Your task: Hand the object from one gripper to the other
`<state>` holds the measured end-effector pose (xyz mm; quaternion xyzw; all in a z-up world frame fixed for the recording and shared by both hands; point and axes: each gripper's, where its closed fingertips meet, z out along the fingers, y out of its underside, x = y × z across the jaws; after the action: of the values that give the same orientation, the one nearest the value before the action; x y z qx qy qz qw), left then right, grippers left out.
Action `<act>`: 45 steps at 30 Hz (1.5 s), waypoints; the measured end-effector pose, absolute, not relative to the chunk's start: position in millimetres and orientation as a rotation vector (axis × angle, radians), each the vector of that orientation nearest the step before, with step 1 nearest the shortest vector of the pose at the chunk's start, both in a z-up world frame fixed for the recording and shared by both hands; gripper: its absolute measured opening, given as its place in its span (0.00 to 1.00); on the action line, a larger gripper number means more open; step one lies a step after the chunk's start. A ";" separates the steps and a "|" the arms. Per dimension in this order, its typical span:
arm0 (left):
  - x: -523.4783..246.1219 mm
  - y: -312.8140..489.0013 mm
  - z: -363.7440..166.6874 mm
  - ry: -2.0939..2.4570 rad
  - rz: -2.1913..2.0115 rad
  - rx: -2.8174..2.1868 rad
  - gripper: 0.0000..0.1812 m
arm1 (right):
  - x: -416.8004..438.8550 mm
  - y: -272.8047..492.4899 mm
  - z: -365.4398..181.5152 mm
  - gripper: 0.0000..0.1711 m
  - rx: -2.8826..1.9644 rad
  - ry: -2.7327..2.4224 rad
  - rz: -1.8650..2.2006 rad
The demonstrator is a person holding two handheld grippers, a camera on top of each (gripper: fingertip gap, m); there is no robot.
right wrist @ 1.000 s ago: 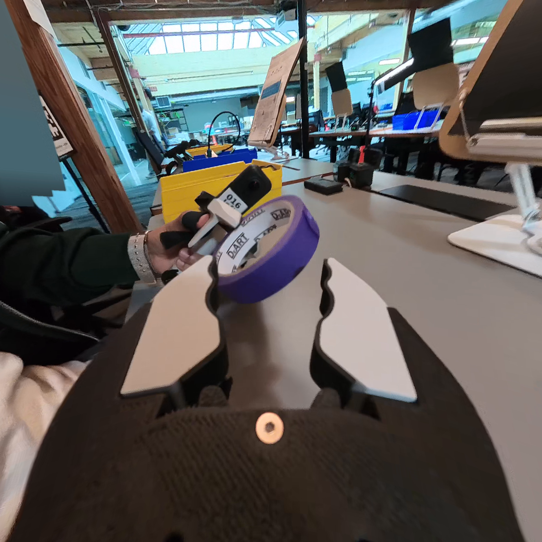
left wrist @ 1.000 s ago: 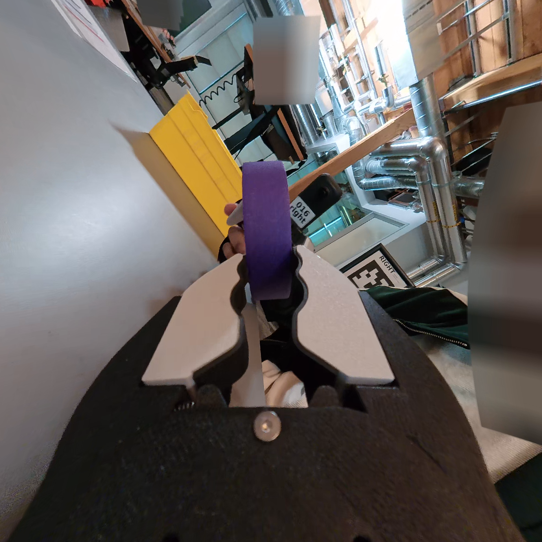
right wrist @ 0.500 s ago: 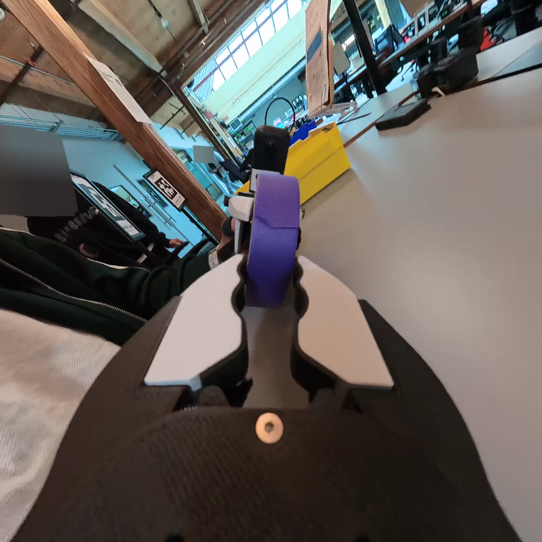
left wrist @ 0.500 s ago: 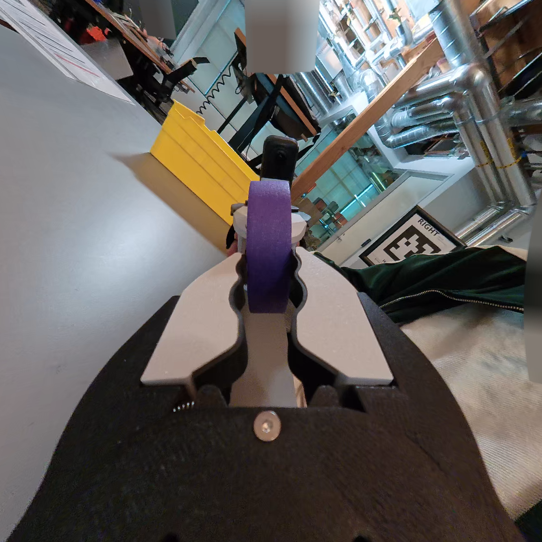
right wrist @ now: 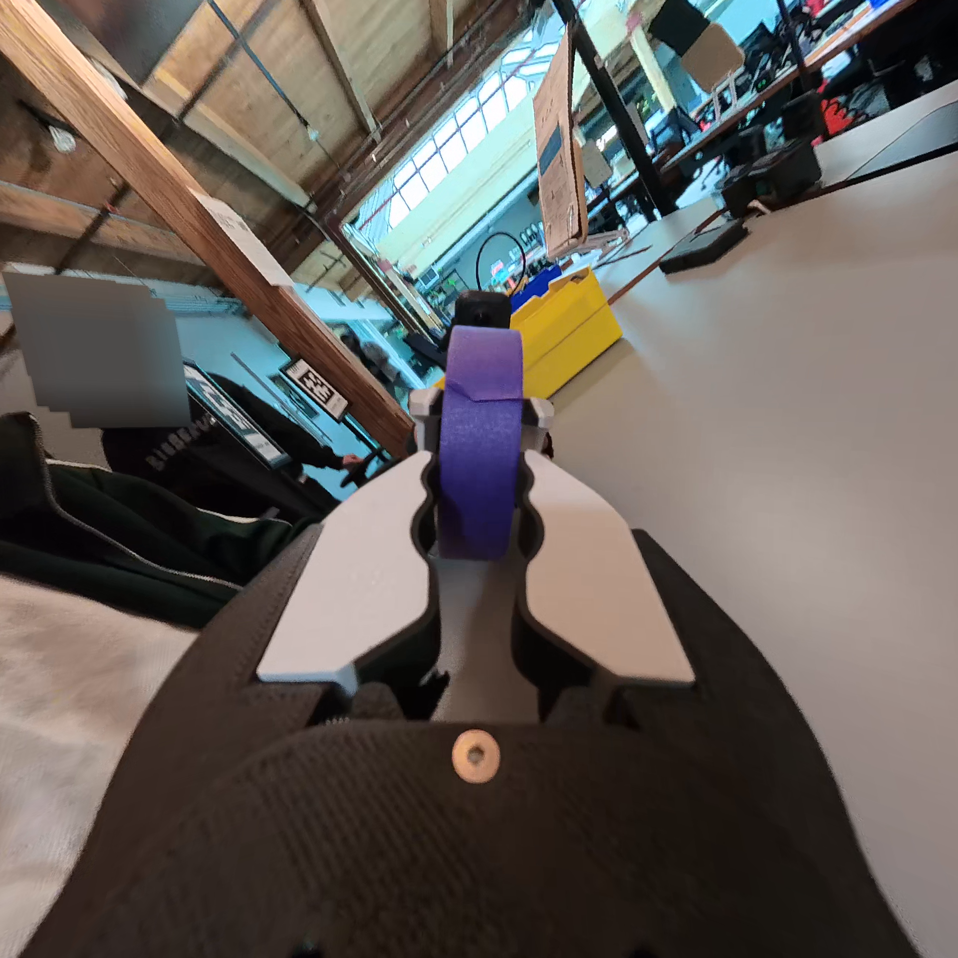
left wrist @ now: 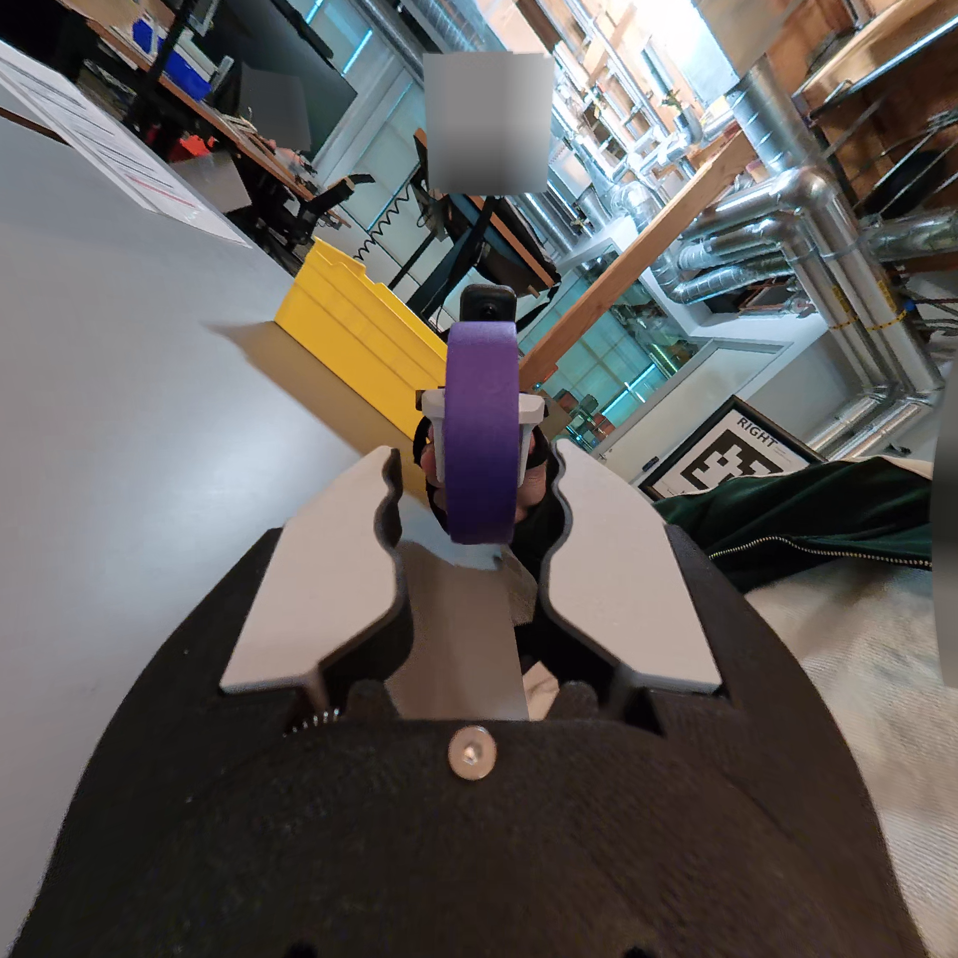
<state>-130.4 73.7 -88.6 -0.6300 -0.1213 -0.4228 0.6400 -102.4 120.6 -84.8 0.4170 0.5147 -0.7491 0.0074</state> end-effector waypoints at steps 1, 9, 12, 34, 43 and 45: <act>-132.3 73.2 -88.0 -0.283 -0.961 -1.429 0.31 | -102.8 123.9 -82.4 0.16 1.306 1.573 -2.363; -131.9 71.8 -85.3 -0.290 -1.012 -1.395 0.30 | -104.0 138.9 -74.6 0.16 1.312 1.435 -2.439; -126.5 73.3 -87.7 -0.271 -1.020 -1.420 0.29 | -104.2 138.3 -75.4 0.16 1.318 1.454 -2.436; -117.6 77.8 -97.4 -0.260 -0.993 -1.508 0.15 | -105.0 129.0 -81.6 0.17 1.337 1.542 -2.397; -120.0 77.0 -93.1 -0.272 -0.961 -1.502 0.15 | -105.2 127.6 -83.1 0.17 1.323 1.568 -2.414; -121.3 77.0 -92.7 -0.282 -0.957 -1.498 0.15 | -106.0 127.6 -84.0 0.17 1.325 1.584 -2.421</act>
<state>-121.3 77.0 -92.7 -0.6518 -0.1228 -0.4167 0.6217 -106.0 127.6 -84.0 0.4162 0.4977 -0.7607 -0.0204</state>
